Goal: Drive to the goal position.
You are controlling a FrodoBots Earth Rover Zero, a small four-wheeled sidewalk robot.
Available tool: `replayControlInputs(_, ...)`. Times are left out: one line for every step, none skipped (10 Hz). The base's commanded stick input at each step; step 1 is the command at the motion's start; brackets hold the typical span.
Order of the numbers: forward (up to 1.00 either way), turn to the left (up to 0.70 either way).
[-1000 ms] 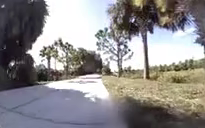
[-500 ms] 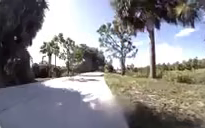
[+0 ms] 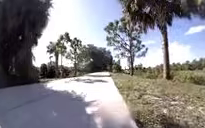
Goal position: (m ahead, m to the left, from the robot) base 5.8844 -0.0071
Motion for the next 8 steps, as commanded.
replayControlInputs(0.85,0.34)
replayControlInputs(0.85,0.34)
replayControlInputs(0.85,0.16)
replayControlInputs(0.85,0.00)
replayControlInputs(0.85,0.00)
replayControlInputs(0.85,0.00)
replayControlInputs(0.85,0.00)
replayControlInputs(0.85,0.00)
